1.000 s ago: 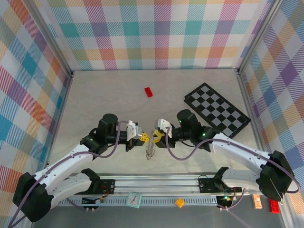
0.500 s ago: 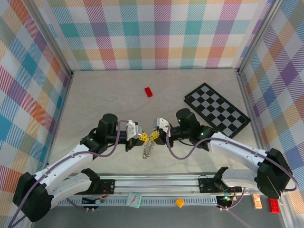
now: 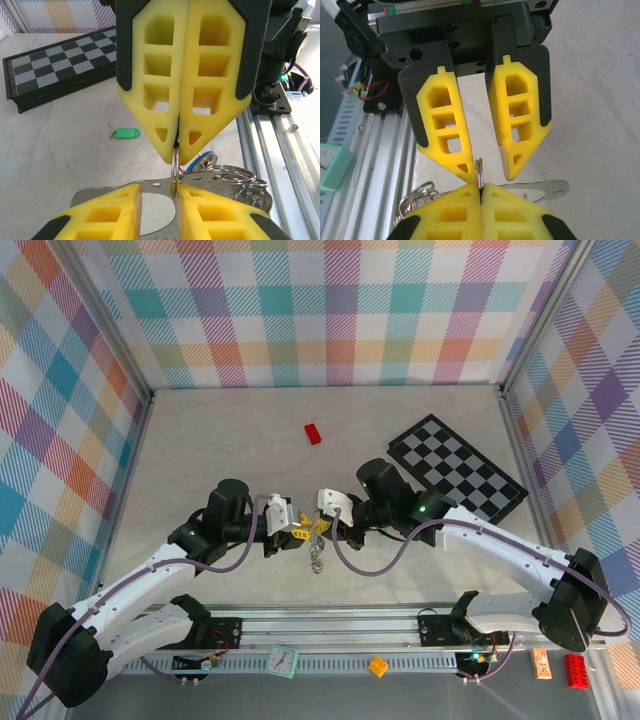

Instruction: Put the keys on the keyring

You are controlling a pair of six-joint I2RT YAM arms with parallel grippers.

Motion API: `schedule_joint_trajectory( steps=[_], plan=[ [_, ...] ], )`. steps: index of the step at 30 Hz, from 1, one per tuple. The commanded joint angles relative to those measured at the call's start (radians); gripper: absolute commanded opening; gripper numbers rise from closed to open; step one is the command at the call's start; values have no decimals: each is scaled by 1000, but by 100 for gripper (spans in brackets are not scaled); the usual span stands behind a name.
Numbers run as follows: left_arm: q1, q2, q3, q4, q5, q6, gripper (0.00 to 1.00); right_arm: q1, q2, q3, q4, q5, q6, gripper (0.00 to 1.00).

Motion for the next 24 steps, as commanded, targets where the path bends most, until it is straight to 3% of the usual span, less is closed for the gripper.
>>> schedule_joint_trajectory(
  steps=[1,8,13,17,24],
  plan=[
    [-8,0,29,-11,3,28,22,29,29,67,-116,30,-88,0],
    [-8,-4,28,-7,27,18,21,61,77,121,-158,80,-109,0],
    [-8,-2,31,-18,31,21,2,66,57,106,-116,81,-76,0],
    [-8,-5,31,-19,47,20,0,44,-10,27,-14,94,4,24],
    [-8,-9,13,27,76,-9,0,-19,-93,-124,118,5,167,27]
  ],
)
